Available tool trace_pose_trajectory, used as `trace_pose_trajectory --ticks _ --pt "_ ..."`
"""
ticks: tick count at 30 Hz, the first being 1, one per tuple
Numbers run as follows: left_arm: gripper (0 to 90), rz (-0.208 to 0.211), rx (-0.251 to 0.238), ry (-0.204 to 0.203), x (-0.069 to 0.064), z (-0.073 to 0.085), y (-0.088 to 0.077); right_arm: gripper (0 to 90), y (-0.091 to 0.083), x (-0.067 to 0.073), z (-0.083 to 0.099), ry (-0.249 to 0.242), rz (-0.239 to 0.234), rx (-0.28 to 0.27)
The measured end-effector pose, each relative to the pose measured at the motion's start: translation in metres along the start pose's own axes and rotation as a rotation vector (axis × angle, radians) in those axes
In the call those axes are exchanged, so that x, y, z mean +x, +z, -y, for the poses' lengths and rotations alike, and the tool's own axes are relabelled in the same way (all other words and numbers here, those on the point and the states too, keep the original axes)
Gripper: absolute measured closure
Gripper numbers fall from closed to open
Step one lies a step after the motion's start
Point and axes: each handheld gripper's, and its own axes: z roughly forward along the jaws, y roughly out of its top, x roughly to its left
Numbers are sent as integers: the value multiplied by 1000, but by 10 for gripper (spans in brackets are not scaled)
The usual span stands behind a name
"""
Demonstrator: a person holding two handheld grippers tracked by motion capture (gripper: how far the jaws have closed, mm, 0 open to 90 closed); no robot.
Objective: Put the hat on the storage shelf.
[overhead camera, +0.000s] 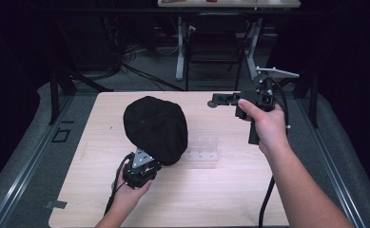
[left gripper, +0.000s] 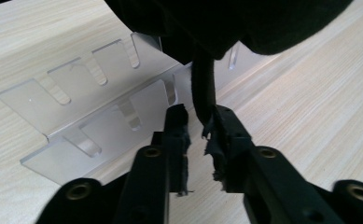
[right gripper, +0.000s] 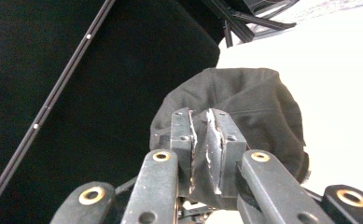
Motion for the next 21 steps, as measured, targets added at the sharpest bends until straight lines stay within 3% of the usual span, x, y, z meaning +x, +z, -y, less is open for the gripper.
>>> trace_pose_trajectory --ticks 9,12,21 --pt "544 -4 -46 -4 8 3 -17 775 -14 1 5 -66 82 -1" --pt "513 3 -67 -33 12 5 -24 765 -19 -1 8 -86 116 0" --pt "470 -24 -87 -42 23 20 -41 686 -36 -8 26 -158 168 -31"
